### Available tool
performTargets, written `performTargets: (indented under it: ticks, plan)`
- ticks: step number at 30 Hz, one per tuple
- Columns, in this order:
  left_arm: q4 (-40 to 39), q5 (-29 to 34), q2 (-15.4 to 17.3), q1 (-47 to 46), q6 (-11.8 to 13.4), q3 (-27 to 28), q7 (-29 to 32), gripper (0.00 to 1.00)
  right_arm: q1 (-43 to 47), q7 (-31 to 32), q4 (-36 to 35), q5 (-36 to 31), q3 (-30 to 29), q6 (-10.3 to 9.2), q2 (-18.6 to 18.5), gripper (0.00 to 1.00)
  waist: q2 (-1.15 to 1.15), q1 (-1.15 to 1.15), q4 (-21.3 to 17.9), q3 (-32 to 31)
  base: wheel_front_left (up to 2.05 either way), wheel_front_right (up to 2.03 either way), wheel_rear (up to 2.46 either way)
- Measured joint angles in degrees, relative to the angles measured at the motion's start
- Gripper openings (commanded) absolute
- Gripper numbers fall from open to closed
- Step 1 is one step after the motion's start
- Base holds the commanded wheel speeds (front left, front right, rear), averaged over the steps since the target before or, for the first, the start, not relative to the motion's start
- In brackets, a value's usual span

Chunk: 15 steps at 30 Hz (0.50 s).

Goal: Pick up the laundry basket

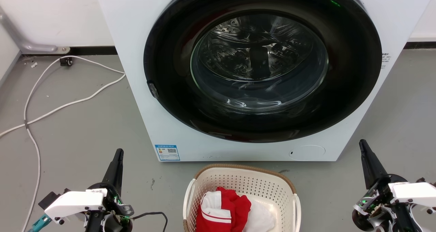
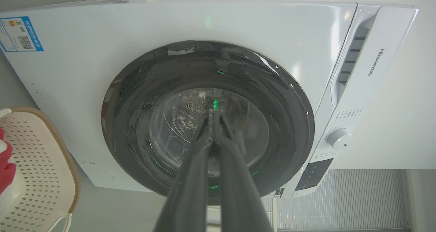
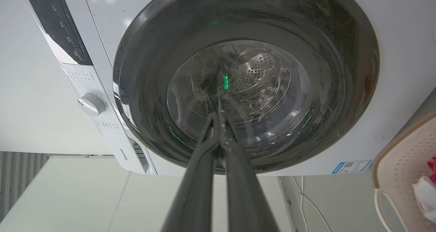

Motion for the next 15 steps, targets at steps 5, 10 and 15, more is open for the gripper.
performTargets:
  ticks: [5, 10, 15]
  plan:
    - [0.0, 0.0, 0.0, 0.0, 0.0, 0.0, 0.0, 0.0, 0.0, 0.0, 0.0, 0.0, 0.0, 0.0, 0.0, 0.0, 0.0, 0.0, 0.0, 0.0, 0.0, 0.0, 0.0]
    - [0.0, 0.0, 0.0, 0.0, 0.0, 0.0, 0.0, 0.0, 0.0, 0.0, 0.0, 0.0, 0.0, 0.0, 0.0, 0.0, 0.0, 0.0, 0.0, 0.0, 0.0, 0.0, 0.0]
    - [0.0, 0.0, 0.0, 0.0, 0.0, 0.0, 0.1, 0.0, 0.0, 0.0, 0.0, 0.0, 0.0, 0.0, 0.0, 0.0, 0.0, 0.0, 0.0, 0.0, 0.0, 0.0, 0.0]
